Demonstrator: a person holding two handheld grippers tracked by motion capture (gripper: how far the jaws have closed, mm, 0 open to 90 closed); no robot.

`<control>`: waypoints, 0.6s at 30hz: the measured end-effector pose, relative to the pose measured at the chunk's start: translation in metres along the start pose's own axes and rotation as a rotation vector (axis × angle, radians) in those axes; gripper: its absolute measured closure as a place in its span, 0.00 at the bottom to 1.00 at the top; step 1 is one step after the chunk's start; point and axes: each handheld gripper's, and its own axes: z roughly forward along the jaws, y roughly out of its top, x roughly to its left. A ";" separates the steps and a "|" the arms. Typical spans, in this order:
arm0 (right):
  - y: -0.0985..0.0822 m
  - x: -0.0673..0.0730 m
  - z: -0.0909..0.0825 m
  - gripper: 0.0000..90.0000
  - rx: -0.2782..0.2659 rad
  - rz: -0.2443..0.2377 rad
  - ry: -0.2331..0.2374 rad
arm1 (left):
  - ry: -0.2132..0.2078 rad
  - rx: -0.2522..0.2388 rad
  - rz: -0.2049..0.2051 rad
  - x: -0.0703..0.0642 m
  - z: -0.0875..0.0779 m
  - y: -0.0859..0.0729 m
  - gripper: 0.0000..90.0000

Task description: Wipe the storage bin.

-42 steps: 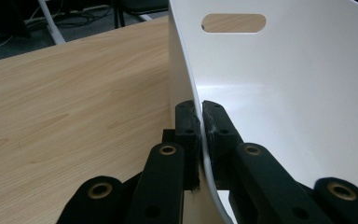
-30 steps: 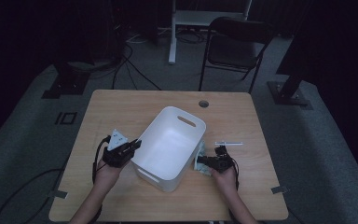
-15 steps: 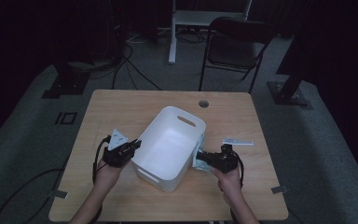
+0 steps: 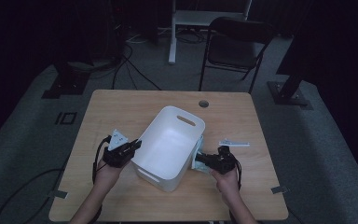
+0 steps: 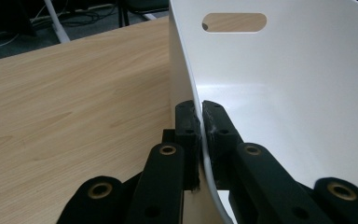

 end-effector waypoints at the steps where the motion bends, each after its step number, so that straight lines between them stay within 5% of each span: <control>1: -0.001 -0.003 0.002 0.92 0.011 0.005 -0.009 | -0.001 0.000 0.001 0.000 0.000 0.000 0.95; 18: -0.010 -0.023 0.014 0.92 0.065 0.069 -0.035 | 0.000 -0.001 -0.004 0.000 0.000 0.000 0.95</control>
